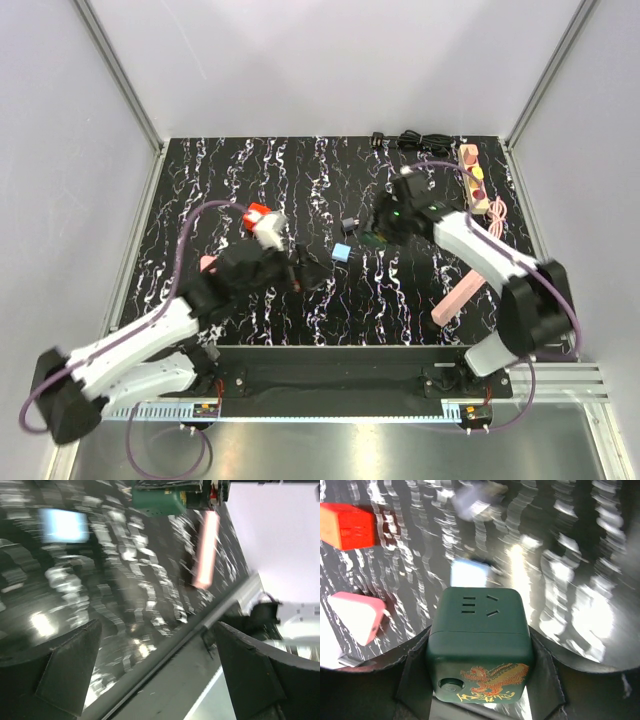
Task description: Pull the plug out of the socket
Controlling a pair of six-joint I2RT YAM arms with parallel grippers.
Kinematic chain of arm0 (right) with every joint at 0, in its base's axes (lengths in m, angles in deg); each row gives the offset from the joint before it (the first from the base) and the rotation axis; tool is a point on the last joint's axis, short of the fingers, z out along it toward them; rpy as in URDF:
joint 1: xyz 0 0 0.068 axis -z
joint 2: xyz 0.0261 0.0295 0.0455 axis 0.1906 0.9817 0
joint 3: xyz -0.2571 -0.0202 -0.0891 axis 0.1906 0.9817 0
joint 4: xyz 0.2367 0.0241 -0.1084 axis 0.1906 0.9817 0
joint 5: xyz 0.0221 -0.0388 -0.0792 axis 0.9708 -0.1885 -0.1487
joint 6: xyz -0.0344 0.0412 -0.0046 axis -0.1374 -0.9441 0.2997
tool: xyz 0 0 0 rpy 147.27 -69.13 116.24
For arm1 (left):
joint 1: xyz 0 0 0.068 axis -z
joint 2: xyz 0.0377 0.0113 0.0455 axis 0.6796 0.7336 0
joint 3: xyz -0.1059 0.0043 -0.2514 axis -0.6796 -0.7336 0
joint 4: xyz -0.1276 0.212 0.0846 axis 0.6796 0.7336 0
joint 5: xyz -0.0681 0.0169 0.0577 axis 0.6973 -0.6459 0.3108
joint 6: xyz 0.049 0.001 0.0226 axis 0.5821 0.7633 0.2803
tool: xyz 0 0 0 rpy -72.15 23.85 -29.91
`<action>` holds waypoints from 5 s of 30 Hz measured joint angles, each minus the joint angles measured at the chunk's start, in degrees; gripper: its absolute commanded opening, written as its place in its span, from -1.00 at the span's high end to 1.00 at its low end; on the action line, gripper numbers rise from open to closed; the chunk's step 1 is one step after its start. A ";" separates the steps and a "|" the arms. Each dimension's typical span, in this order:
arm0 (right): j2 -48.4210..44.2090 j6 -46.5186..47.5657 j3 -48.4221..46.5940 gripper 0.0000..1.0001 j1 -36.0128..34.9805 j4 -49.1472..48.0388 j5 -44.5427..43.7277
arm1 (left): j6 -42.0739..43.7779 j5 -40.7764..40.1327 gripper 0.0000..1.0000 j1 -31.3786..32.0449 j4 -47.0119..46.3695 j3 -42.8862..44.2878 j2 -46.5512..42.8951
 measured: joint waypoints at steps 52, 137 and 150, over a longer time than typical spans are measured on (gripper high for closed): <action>17.77 9.07 -19.96 -0.99 -18.14 -6.36 -21.53 | -20.57 -7.30 -0.98 -3.41 32.70 -11.69 -34.75; 30.77 17.18 -17.81 -0.88 36.30 -11.45 -15.08 | 16.13 16.92 -0.67 -15.98 -34.71 53.88 71.21; 44.09 25.88 -36.94 -0.46 36.20 -2.32 -15.21 | 17.49 20.41 -0.65 -16.15 -37.11 53.94 73.57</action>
